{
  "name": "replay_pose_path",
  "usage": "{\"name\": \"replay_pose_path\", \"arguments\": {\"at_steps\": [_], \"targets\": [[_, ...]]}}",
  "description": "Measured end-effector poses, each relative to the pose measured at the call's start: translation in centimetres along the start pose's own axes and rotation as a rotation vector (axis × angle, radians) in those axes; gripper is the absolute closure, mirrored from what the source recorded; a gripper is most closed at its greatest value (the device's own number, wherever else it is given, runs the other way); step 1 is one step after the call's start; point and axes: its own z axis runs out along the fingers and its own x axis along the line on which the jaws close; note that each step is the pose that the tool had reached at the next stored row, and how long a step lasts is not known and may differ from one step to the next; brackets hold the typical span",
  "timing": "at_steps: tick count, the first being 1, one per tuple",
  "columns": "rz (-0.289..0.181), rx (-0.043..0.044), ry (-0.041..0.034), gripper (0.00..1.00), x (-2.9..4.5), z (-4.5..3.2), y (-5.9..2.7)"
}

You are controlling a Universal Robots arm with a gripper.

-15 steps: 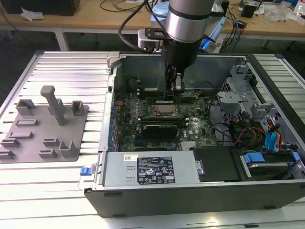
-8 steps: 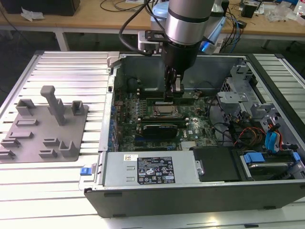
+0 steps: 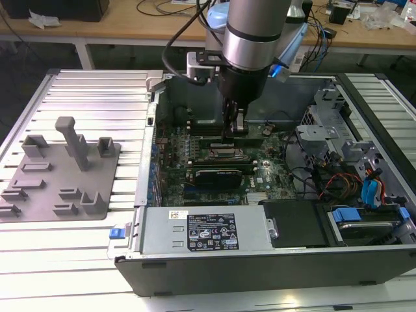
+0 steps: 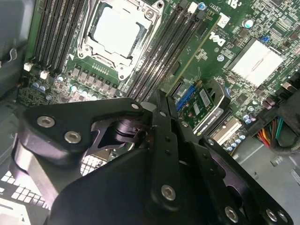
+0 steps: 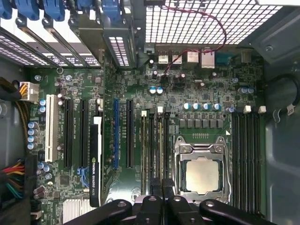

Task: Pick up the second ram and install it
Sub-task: 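Insert the second ram into the second slot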

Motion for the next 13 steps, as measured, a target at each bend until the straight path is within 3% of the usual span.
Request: {"name": "replay_pose_path", "arguments": {"at_steps": [13], "targets": [[0.0,0.0,0.0007,0.91,0.02,0.81,-0.04]]}}
